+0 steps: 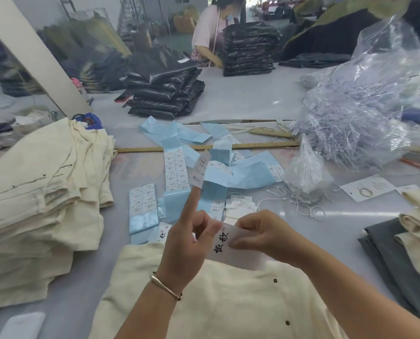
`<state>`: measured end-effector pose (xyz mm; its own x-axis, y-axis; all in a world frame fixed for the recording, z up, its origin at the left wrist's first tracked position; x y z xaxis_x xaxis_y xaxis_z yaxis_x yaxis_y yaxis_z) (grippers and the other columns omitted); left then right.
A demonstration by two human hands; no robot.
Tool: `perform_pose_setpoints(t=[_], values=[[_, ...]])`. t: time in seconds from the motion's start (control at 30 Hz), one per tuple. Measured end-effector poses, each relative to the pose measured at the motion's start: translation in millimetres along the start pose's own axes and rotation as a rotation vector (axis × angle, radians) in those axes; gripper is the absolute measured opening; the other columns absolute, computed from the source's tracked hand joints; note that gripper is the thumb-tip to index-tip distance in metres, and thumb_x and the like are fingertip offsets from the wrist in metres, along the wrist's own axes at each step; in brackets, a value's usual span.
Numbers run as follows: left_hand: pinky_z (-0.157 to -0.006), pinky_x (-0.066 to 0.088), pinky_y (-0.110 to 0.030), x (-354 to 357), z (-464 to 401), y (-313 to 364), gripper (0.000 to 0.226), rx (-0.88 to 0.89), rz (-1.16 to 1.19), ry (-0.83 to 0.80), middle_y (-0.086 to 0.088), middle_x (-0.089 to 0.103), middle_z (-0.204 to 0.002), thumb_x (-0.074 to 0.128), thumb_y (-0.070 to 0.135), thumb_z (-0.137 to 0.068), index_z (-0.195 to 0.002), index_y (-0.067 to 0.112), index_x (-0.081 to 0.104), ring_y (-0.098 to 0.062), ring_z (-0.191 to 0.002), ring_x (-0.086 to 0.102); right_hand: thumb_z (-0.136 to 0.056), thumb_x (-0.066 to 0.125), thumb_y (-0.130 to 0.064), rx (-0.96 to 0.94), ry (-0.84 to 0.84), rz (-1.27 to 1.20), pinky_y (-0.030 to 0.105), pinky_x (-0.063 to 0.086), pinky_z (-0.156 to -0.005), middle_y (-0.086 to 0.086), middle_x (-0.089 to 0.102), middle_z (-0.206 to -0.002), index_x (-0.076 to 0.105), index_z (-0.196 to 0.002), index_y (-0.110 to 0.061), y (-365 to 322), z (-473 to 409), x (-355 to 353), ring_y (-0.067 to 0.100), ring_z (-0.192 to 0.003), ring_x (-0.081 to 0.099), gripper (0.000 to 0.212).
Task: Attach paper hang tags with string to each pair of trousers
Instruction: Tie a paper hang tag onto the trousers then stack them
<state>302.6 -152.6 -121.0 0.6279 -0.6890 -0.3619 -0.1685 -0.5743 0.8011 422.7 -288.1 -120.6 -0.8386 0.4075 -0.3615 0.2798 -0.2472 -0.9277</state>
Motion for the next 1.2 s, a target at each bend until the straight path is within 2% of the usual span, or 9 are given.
perform_pose_setpoints(t=[0.17,0.33,0.43,0.53,0.6,0.67,0.8,1.0,1.2], values=[[-0.075,0.048,-0.018,-16,20,31,0.097,-0.088,0.217,0.010,0.001,0.062,-0.073,0.078,0.037,-0.074,-0.143,0.051,0.011,-0.011,-0.070,0.060,-0.087,0.062,-0.026,-0.111,0.094,-0.038,0.021,0.036,-0.060,-0.010,0.058,-0.067,0.067,-0.076,-0.023,-22,50,6,0.005,-0.063,0.049,0.012],[-0.077,0.052,-0.034,-11,46,54,0.098,-0.135,0.226,0.044,0.000,0.056,-0.072,0.077,0.016,-0.077,-0.148,0.043,0.015,-0.018,-0.073,0.058,-0.083,0.061,-0.020,-0.079,0.069,-0.403,0.030,0.047,-0.068,0.017,0.072,-0.091,0.061,-0.112,-0.018,-21,97,21,0.023,-0.075,0.064,0.028],[-0.075,0.047,-0.030,-3,56,60,0.108,-0.079,-0.126,0.140,0.004,0.050,-0.083,0.085,0.012,-0.071,-0.152,0.027,0.015,-0.015,-0.081,0.053,-0.084,0.064,-0.021,-0.081,0.353,-0.111,0.031,0.043,-0.061,0.004,0.069,-0.067,0.065,-0.084,-0.019,-17,109,29,0.014,-0.060,0.056,0.002],[-0.067,0.045,-0.025,14,68,74,0.115,-0.095,-0.100,0.116,0.007,0.047,-0.080,0.086,0.021,-0.068,-0.152,0.028,0.007,-0.010,-0.072,0.050,-0.085,0.065,-0.008,-0.077,0.555,0.021,0.037,0.041,-0.054,0.001,0.060,-0.057,0.057,-0.071,-0.014,-16,115,34,0.018,-0.054,0.047,0.017],[-0.062,0.048,-0.027,28,75,84,0.112,-0.146,0.113,0.029,0.009,0.049,-0.070,0.078,0.033,-0.071,-0.149,0.045,-0.001,-0.008,-0.062,0.050,-0.082,0.062,-0.001,-0.138,0.495,-0.052,0.038,0.040,-0.054,-0.001,0.055,-0.058,0.049,-0.070,-0.011,-23,118,37,0.015,-0.057,0.047,0.021],[-0.065,0.049,-0.034,38,79,90,0.106,-0.213,0.299,-0.015,0.006,0.050,-0.068,0.074,0.041,-0.070,-0.147,0.049,0.002,-0.013,-0.063,0.051,-0.078,0.058,0.003,-0.212,0.324,-0.268,0.023,0.040,-0.055,-0.008,0.051,-0.060,0.046,-0.070,-0.013,-30,123,37,0.008,-0.059,0.048,0.022],[-0.063,0.050,-0.029,41,79,104,0.097,-0.156,0.358,-0.037,0.003,0.055,-0.068,0.075,0.030,-0.077,-0.140,0.056,0.006,-0.013,-0.062,0.056,-0.073,0.062,0.003,-0.234,0.057,-0.562,0.021,0.046,-0.066,-0.003,0.056,-0.072,0.049,-0.077,-0.014,-32,136,27,0.012,-0.071,0.054,0.022],[-0.064,0.055,-0.039,46,82,126,0.090,-0.161,0.489,-0.061,-0.004,0.064,-0.073,0.070,0.018,-0.080,-0.138,0.053,0.010,-0.019,-0.066,0.061,-0.070,0.076,-0.009,-0.233,0.061,-0.685,0.028,0.046,-0.066,0.011,0.051,-0.075,0.053,-0.077,-0.015,-27,146,19,0.024,-0.074,0.053,0.025],[-0.057,0.050,-0.025,57,84,130,0.081,-0.162,0.538,-0.056,-0.005,0.064,-0.072,0.063,0.005,-0.087,-0.139,0.047,0.016,-0.015,-0.058,0.058,-0.076,0.059,0.003,-0.271,0.180,-0.668,0.023,0.048,-0.066,0.005,0.059,-0.070,0.043,-0.087,-0.005,-24,158,13,0.019,-0.068,0.059,0.021]])
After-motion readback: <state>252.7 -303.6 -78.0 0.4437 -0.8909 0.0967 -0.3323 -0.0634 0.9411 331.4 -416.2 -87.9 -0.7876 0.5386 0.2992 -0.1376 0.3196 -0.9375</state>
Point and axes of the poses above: each hand's wrist, its own z-axis away from the middle knuckle, its own x-axis out of the palm, y = z × x, the point moved 2 cm from there along -z, towards the middle knuckle
